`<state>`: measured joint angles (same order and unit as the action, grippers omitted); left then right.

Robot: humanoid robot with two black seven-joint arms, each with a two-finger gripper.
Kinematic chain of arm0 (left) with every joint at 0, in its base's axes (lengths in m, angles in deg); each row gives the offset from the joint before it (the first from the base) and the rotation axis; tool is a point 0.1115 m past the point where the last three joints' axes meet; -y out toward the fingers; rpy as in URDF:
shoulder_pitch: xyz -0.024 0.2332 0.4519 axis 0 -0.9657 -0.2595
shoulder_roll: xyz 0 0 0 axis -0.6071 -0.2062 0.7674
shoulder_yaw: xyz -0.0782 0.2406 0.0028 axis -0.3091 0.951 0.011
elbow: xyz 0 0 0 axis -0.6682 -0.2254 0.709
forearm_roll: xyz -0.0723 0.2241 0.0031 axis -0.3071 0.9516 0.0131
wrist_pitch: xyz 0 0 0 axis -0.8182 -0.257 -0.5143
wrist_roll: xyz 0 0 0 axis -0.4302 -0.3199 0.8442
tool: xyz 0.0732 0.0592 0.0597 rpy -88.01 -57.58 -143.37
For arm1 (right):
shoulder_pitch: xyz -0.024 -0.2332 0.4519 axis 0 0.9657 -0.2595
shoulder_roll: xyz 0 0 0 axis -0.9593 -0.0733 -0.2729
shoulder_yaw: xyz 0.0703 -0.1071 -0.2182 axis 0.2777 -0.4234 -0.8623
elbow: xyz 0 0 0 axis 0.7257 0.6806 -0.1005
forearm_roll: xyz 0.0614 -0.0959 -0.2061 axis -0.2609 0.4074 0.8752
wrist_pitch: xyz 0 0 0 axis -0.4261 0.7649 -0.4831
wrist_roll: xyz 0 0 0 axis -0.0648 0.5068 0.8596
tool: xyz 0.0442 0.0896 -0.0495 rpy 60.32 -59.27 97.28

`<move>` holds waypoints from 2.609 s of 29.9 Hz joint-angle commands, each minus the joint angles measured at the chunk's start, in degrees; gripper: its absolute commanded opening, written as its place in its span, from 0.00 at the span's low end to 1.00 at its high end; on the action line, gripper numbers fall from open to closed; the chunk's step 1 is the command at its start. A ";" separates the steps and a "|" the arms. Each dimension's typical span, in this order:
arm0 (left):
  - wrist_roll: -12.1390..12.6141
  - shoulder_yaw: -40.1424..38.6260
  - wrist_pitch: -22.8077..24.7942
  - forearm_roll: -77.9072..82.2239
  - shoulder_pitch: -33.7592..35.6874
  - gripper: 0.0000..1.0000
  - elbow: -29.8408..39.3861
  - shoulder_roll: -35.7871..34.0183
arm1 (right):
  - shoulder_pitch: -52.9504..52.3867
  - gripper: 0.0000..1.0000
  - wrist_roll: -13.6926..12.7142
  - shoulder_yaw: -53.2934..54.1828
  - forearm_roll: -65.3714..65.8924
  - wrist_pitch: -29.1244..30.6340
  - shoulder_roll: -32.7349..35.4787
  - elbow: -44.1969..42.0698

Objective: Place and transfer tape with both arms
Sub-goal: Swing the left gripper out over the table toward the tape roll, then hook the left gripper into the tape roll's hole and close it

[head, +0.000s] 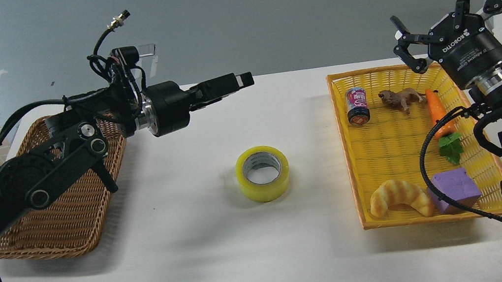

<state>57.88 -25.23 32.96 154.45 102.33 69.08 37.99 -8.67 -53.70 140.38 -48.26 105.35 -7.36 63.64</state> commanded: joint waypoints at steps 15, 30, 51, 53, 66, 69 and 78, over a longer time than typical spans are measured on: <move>11.46 16.73 0.57 28.54 6.62 0.98 -1.06 4.86 | 2.32 1.00 0.62 1.94 -0.13 0.00 -0.05 -1.00; 11.64 19.12 0.93 28.46 6.98 0.89 -6.33 8.56 | 2.32 1.00 0.62 1.94 -0.13 0.00 -0.05 -1.70; 11.11 20.96 1.19 27.84 6.19 0.85 -7.04 10.32 | 2.85 1.00 0.62 1.94 -0.13 0.00 -0.05 -1.70; 11.20 21.75 1.19 27.84 6.01 0.85 -7.13 10.23 | 2.85 1.00 0.62 1.94 -0.13 0.00 -0.05 -1.70; 11.38 22.46 1.19 27.84 5.13 0.66 -10.46 12.59 | 2.85 1.00 0.79 1.94 -0.13 0.00 -0.05 -1.70; 11.38 22.46 1.19 27.84 5.13 0.48 -10.82 12.86 | 2.85 1.00 0.79 1.94 -0.13 0.00 -0.14 -1.79; 8.58 22.55 1.72 28.19 5.83 0.00 -11.43 14.01 | 2.93 1.00 1.23 1.94 -0.48 0.00 -0.05 -2.49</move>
<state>68.25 -2.68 34.35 182.54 107.58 57.58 52.29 -5.77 -52.56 142.32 -48.40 105.34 -7.45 61.45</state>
